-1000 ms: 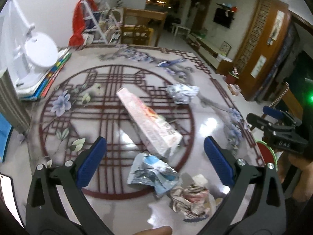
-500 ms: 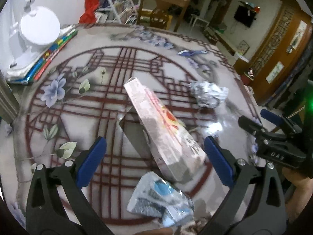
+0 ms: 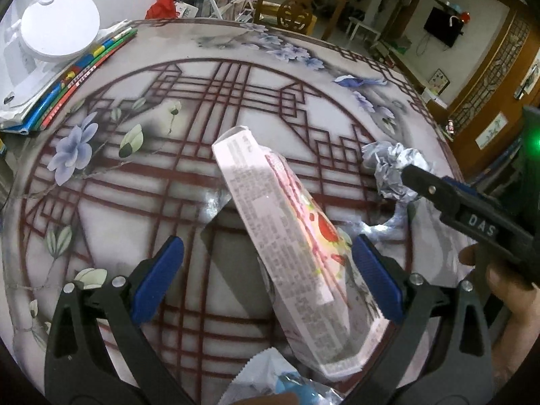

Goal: Collect trash
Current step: 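Grasp the crumpled white paper with right gripper while left gripper grasps the pink snack box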

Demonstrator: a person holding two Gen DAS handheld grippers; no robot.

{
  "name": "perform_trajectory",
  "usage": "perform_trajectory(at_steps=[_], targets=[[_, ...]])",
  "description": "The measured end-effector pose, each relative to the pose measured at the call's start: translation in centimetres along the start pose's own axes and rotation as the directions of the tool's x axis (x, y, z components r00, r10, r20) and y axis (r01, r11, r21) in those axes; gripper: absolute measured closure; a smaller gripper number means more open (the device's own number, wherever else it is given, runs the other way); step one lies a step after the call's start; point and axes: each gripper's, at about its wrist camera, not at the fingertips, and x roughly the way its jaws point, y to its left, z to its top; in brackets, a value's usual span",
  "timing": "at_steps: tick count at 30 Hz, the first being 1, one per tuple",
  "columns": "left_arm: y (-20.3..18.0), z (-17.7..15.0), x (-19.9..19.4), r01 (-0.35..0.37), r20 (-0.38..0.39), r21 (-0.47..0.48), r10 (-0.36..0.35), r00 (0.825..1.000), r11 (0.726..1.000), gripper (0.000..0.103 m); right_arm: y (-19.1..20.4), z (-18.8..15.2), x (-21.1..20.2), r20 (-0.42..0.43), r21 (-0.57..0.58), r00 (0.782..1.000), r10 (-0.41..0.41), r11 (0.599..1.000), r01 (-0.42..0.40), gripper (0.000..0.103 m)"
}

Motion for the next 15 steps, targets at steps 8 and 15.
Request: perform_trajectory(at_steps=[8,15], targets=[[0.0,0.1,0.5,-0.006,-0.004,0.008,0.006,1.0,1.0,0.009,1.8,0.4,2.2,-0.018,-0.055,0.999,-0.042,0.998,0.041,0.013],[-0.9,0.1,-0.1,0.056,-0.007,0.046,-0.056,0.998,0.997,0.042,2.8,-0.1,2.2,-0.01,-0.12,0.998,-0.057,0.991,0.055,0.05]])
